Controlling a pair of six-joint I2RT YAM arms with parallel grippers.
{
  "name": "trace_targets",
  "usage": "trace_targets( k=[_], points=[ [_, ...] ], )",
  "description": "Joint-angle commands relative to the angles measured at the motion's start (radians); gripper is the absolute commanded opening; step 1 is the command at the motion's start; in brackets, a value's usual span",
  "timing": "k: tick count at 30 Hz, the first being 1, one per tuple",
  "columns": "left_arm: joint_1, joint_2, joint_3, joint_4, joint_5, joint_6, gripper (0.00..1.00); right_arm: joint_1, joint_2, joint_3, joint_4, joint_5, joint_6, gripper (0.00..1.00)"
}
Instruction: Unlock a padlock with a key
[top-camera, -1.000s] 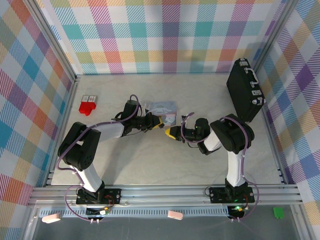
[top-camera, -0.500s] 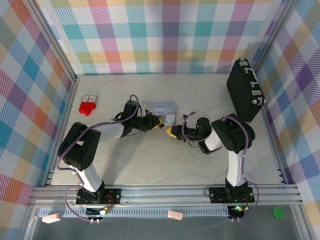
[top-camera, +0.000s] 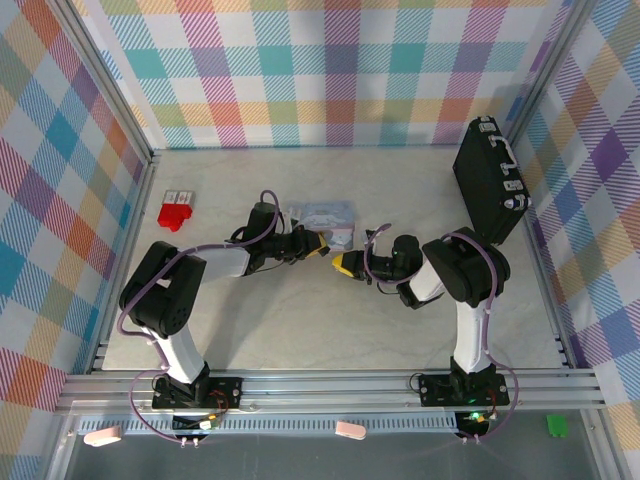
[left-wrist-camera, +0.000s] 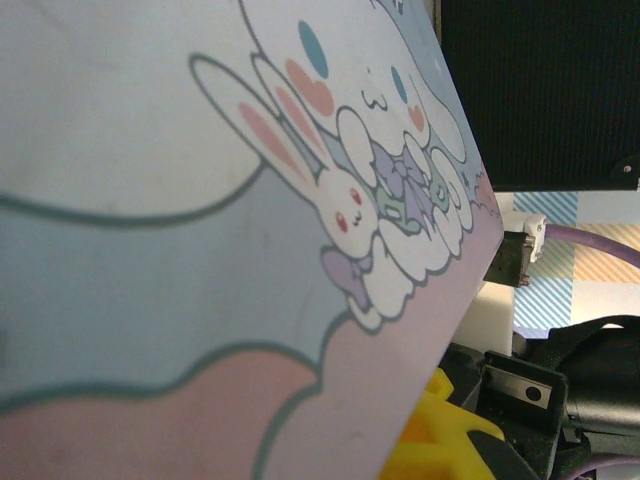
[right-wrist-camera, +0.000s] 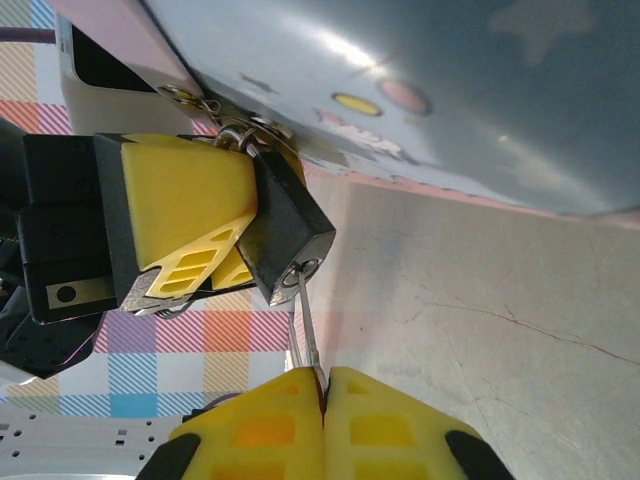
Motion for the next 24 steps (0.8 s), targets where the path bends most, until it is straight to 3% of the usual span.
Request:
trace_targets(
  k=[1, 7, 11, 24],
  points=[
    [-0.010, 0.005, -0.003, 0.078, 0.025, -0.009, 0.00, 0.006, -0.045, -0.007, 0.046, -0.022, -0.025, 0.00],
    [-0.010, -0.011, -0.015, 0.070, 0.034, -0.012, 0.00, 0.006, -0.034, -0.003, 0.046, -0.010, -0.026, 0.00],
    [-0.021, -0.018, -0.044, 0.172, 0.085, -0.089, 0.00, 0.002, -0.025, 0.009, 0.046, -0.023, -0.037, 0.00],
    [-0.024, -0.031, -0.059, 0.180, 0.108, -0.089, 0.00, -0.017, -0.013, 0.019, 0.046, -0.012, -0.019, 0.00]
  ],
)
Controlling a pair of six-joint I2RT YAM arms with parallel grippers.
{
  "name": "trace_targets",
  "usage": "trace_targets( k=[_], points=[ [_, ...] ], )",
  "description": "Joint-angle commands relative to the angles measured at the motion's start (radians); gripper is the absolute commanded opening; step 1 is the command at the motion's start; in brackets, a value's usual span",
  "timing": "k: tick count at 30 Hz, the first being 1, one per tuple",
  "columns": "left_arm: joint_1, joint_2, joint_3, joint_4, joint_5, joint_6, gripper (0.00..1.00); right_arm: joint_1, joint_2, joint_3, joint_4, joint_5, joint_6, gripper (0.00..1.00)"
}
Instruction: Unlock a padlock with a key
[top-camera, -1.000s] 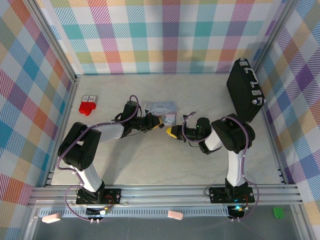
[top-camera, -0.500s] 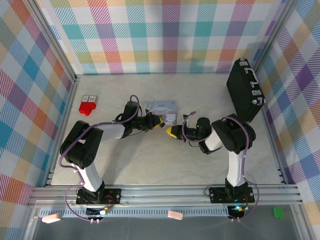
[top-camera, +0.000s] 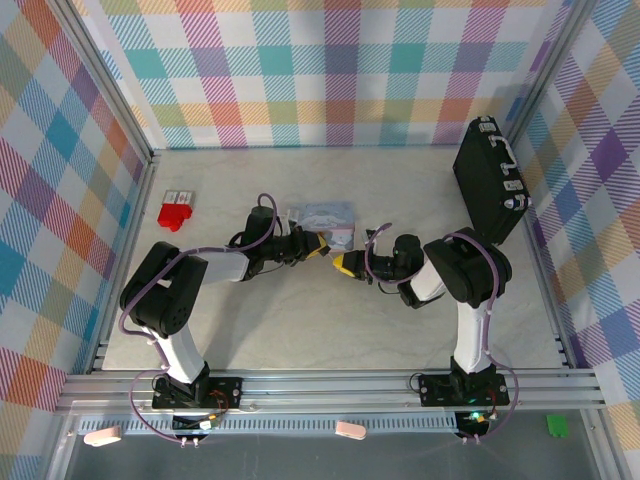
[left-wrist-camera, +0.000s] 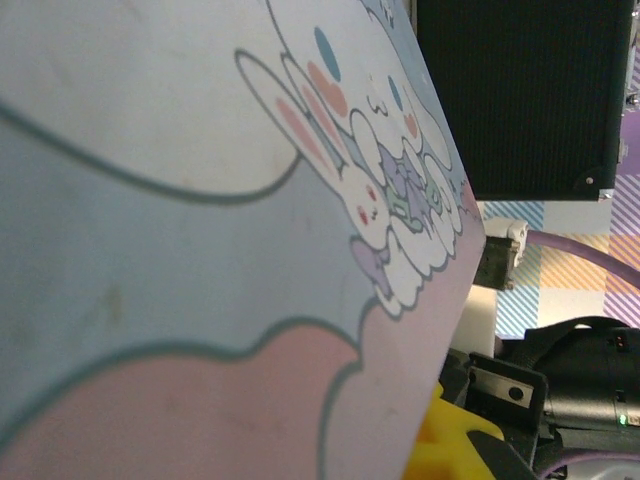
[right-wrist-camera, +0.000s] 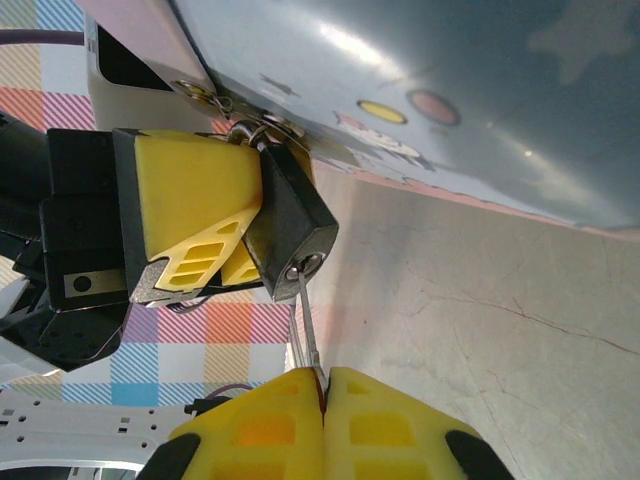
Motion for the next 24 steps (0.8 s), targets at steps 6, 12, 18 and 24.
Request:
trace_targets(
  k=[6, 12, 18, 24],
  points=[
    [-0.025, -0.042, -0.008, 0.040, 0.090, -0.008, 0.00, -0.009, -0.023, 0.030, 0.047, -0.009, -0.013, 0.00],
    [-0.031, -0.045, -0.013, 0.038, 0.098, -0.004, 0.00, -0.009, -0.017, 0.039, 0.047, -0.015, -0.003, 0.00],
    [-0.034, -0.050, -0.013, 0.047, 0.109, -0.006, 0.00, -0.022, -0.013, 0.044, 0.047, -0.031, 0.004, 0.00],
    [-0.048, -0.056, -0.004, 0.050, 0.135, 0.007, 0.00, -0.044, -0.006, 0.056, 0.047, -0.040, 0.025, 0.00]
  ],
)
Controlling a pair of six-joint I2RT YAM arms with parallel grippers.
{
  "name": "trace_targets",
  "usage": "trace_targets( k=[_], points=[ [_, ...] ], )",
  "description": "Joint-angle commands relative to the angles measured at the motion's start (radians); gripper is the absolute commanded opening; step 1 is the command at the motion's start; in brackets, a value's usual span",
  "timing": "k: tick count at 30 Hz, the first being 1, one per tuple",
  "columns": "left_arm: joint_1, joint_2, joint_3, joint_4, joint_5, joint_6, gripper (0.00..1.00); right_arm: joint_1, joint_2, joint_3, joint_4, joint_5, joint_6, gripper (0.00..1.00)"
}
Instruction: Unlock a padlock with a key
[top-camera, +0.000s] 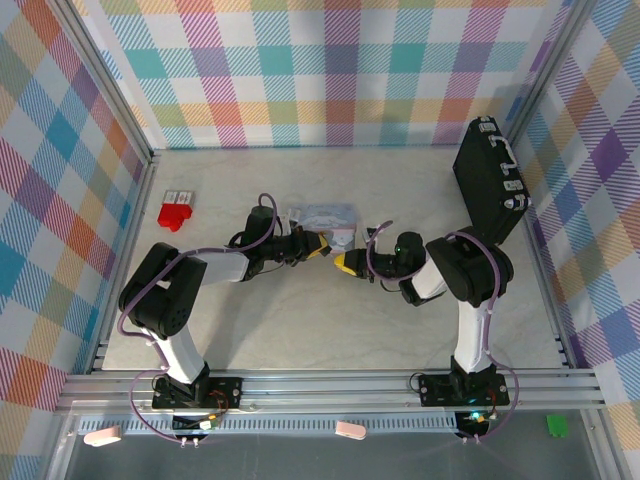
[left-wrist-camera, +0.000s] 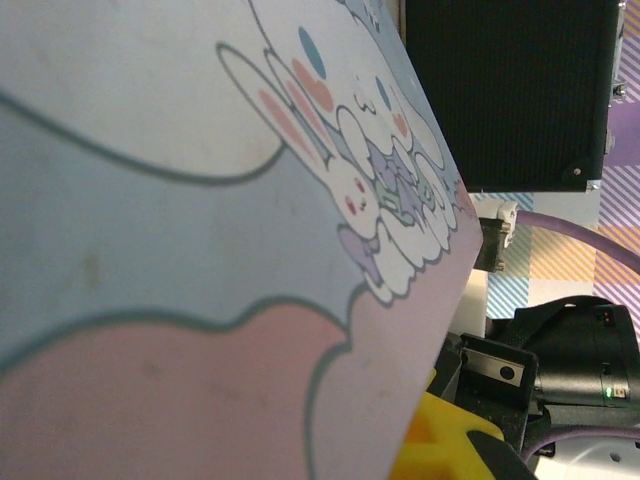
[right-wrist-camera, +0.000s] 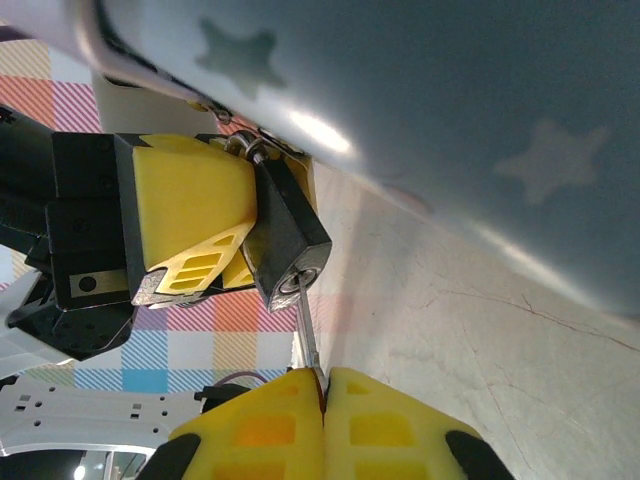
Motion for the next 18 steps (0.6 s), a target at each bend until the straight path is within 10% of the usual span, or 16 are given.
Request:
trace_targets(
  k=[1, 18],
  points=[
    [-0.045, -0.043, -0.001, 0.048, 0.123, 0.015, 0.00, -0.019, -0.002, 0.043, 0.053, 0.022, 0.019, 0.00],
    [-0.070, -0.035, -0.013, 0.100, 0.081, -0.017, 0.00, -0.026, 0.001, 0.055, 0.053, 0.125, 0.063, 0.00]
  ],
)
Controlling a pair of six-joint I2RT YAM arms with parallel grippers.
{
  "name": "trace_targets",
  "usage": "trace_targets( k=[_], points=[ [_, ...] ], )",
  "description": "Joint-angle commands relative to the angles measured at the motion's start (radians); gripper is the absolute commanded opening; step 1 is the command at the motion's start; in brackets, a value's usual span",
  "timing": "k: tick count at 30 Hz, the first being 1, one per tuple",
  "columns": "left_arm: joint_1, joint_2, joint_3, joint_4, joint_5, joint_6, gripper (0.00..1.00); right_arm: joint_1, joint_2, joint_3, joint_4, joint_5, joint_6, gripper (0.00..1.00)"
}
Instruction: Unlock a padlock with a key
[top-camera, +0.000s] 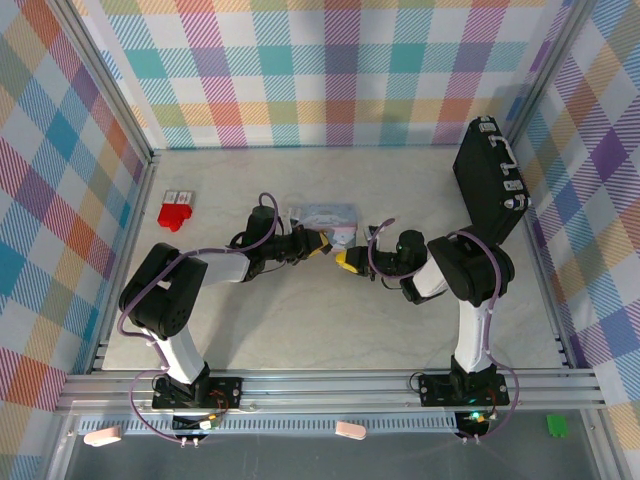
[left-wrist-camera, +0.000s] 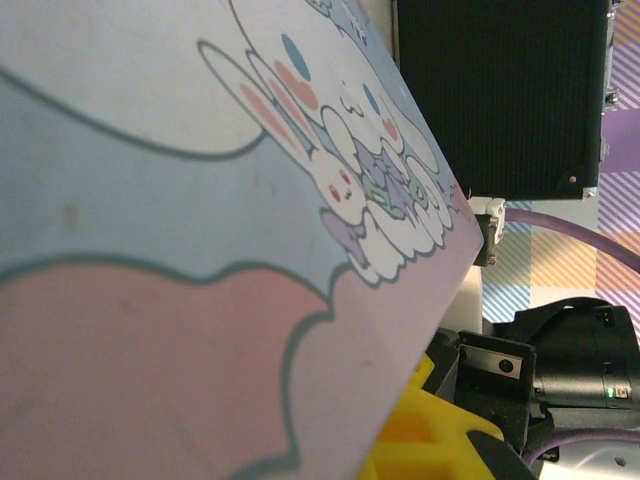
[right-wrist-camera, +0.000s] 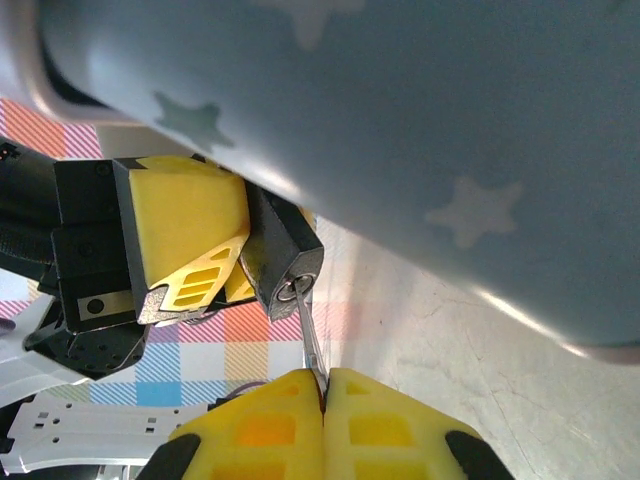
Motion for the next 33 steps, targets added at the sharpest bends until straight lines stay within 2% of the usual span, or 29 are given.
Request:
trace_targets(
  k=[1, 9, 17, 33],
  points=[
    [-0.061, -0.033, -0.017, 0.080, 0.112, -0.018, 0.00, -0.012, 0.000, 0.044, 0.053, 0.121, 0.022, 0.00],
    [-0.089, 0.001, -0.028, 0.167, 0.091, -0.069, 0.00, -0.010, 0.007, 0.036, 0.053, 0.167, 0.038, 0.00],
    [-0.089, -0.003, -0.031, 0.167, 0.091, -0.070, 0.00, -0.013, 0.023, 0.028, 0.053, 0.195, 0.044, 0.00],
    [-0.091, -0.004, -0.030, 0.168, 0.087, -0.067, 0.00, -0.018, 0.009, 0.030, 0.053, 0.164, 0.030, 0.00]
  ],
)
